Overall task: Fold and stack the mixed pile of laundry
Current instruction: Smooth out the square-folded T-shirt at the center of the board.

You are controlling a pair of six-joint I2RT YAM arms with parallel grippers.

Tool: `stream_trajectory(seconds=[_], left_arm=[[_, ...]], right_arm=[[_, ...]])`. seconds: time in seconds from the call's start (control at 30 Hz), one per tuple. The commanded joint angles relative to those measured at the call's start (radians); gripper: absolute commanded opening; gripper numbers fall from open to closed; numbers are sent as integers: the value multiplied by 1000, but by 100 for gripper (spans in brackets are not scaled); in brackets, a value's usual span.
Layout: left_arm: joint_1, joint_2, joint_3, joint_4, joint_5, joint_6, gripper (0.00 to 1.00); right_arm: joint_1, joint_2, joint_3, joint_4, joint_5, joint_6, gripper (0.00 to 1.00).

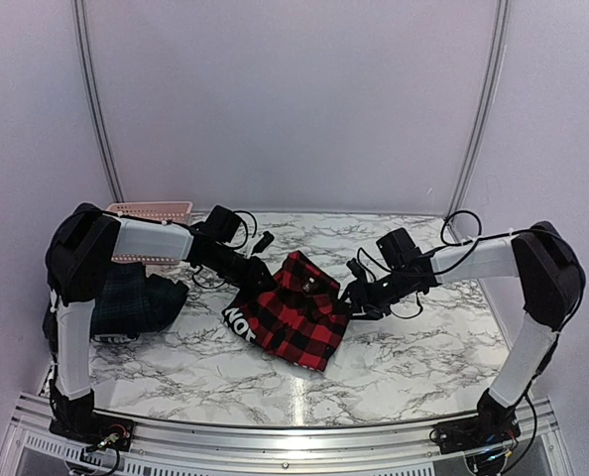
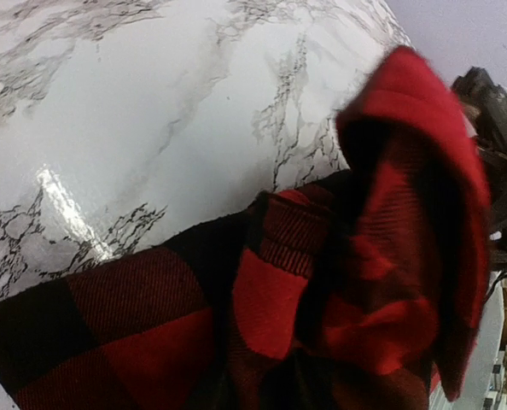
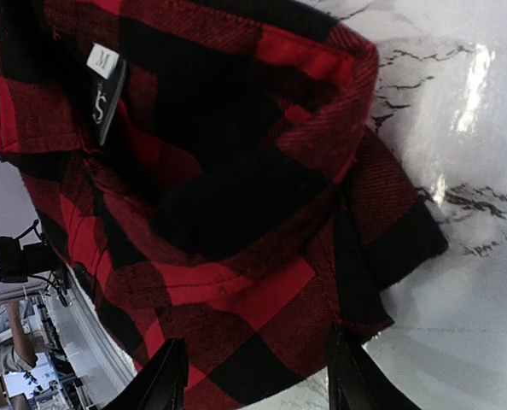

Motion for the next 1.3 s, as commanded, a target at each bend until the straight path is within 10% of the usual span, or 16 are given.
stream_trajectory(seconds=[0.0,0.07,0.57,0.73,0.93,1.27], left_arm=[[0,-21,7,-21,31,8,13],[9,-49,-10,-23,18,-4,0],[73,-164,5,-238,-325,-76,0],[85,-190,-35,-253,-304,-71,46],[101,-235,-154,-174,-152,-68,68],[98,-334,-330,-109,-69,-42,43]], right_arm=[[25,73,82,17,17,-22,50],[29,100,110,-34,56,-50,48],[40,226,202,-215,229,-174,30],[37,242,239,-252,279,-198,27],[13,237,255,-282,304,-221,25],[-31,167,324,-340,313,-253,28]])
